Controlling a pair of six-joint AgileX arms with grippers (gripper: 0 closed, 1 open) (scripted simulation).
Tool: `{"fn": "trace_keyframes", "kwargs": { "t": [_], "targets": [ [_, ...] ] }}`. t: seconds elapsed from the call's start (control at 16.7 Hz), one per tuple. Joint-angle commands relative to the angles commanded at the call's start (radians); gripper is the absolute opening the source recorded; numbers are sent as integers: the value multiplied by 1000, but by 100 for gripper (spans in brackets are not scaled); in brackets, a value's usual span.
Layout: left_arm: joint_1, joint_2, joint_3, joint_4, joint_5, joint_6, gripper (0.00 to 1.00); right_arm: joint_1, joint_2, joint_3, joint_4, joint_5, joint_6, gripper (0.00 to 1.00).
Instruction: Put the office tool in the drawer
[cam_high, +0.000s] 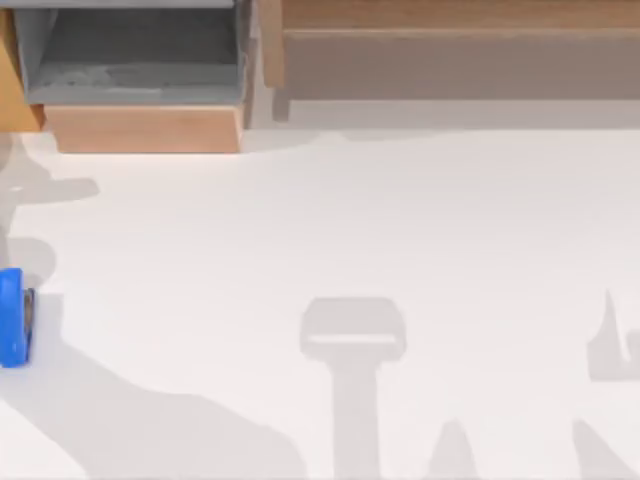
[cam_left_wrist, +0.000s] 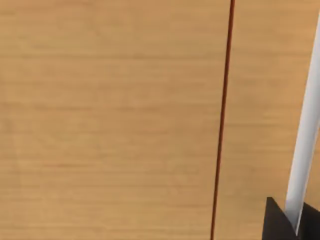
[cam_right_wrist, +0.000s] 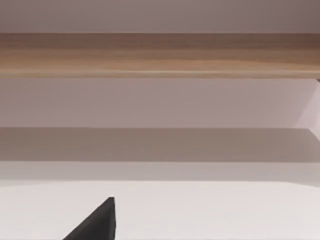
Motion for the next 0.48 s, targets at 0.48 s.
{"fn": "trace_keyframes", "kwargs": {
  "t": [0.48],
  "targets": [
    [59,-110,-245,124,59,-1,0,0,0,0,0,0,0,100]
  ]
}}
